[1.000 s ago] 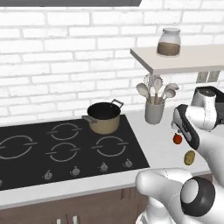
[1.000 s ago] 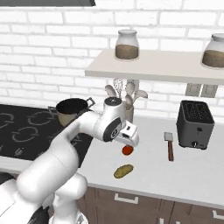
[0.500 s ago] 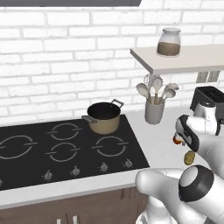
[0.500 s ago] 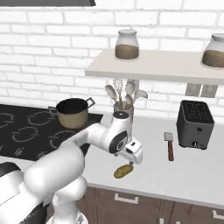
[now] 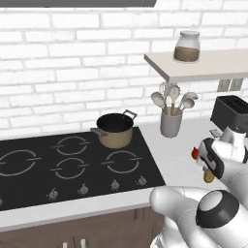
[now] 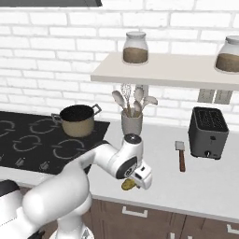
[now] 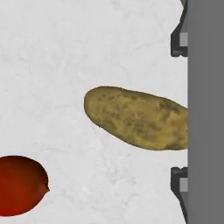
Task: Put the potato and tomato in the pot. Retrieve the spatula and lightly stir the vegetables in the pot.
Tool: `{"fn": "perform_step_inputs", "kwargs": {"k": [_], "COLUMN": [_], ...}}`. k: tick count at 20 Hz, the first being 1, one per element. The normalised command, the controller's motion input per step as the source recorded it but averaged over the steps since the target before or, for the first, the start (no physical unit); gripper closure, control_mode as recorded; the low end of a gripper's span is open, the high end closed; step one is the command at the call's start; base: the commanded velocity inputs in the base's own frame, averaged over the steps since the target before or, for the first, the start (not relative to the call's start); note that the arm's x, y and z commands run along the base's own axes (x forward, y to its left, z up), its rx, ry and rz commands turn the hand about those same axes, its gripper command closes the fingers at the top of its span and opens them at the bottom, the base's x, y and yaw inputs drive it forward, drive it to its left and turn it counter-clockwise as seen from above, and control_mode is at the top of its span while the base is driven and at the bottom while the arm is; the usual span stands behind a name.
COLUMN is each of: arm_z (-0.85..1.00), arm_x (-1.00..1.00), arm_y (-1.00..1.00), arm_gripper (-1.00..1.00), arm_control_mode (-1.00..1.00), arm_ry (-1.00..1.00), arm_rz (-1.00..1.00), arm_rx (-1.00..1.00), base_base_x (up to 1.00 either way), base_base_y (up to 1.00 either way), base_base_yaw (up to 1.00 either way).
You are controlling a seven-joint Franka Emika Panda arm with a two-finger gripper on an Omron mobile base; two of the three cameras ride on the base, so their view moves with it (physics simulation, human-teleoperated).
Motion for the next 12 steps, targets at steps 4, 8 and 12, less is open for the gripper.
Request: {"fn": "perform_step_inputs", "kwargs": {"k": [4, 8, 12], "arm_z": [-0.37, -0.31, -0.23], "arm_x": [0.23, 0.19, 0.20], "arm_y": [0.00, 0.00, 0.00], "arm_gripper": [-1.00, -1.00, -1.00], "arm_control_mode": [-1.00, -1.00, -1.00], "arm_ry": [-0.03, 0.00, 0.00], "arm_rz": [0.00, -0.03, 0.00], "arm_rx": [0.00, 0.00, 0.00], "base_base_x": [0.00, 0.00, 0.00], "base_base_y": [0.00, 0.00, 0.00], "base_base_yaw": [0.00, 0.00, 0.00]}}
